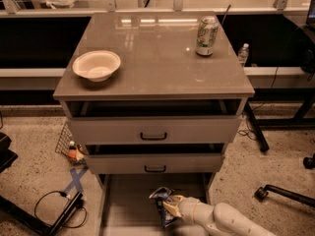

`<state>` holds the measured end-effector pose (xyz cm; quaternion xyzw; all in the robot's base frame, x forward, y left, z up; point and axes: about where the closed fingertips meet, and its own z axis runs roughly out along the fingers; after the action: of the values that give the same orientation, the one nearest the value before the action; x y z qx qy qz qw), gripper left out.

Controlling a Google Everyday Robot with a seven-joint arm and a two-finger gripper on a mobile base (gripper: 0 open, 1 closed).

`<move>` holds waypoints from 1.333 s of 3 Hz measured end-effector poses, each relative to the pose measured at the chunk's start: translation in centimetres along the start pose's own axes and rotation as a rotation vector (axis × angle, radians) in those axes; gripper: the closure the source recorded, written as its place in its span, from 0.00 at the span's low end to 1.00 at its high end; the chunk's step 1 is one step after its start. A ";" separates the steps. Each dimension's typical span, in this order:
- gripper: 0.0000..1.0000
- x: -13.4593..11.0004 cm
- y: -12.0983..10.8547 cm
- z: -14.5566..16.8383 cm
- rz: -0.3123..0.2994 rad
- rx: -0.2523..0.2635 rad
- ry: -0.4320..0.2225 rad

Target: Place blue chip bag into bottom drawer

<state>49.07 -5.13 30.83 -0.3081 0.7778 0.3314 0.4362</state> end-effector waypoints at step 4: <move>0.38 -0.1 0.4 0.4 0.001 -0.009 -0.001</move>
Offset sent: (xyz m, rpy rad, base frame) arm 0.0000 0.0001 0.0000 0.0001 0.0000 0.0001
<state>48.98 -4.58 30.82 -0.3096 0.7761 0.3353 0.4352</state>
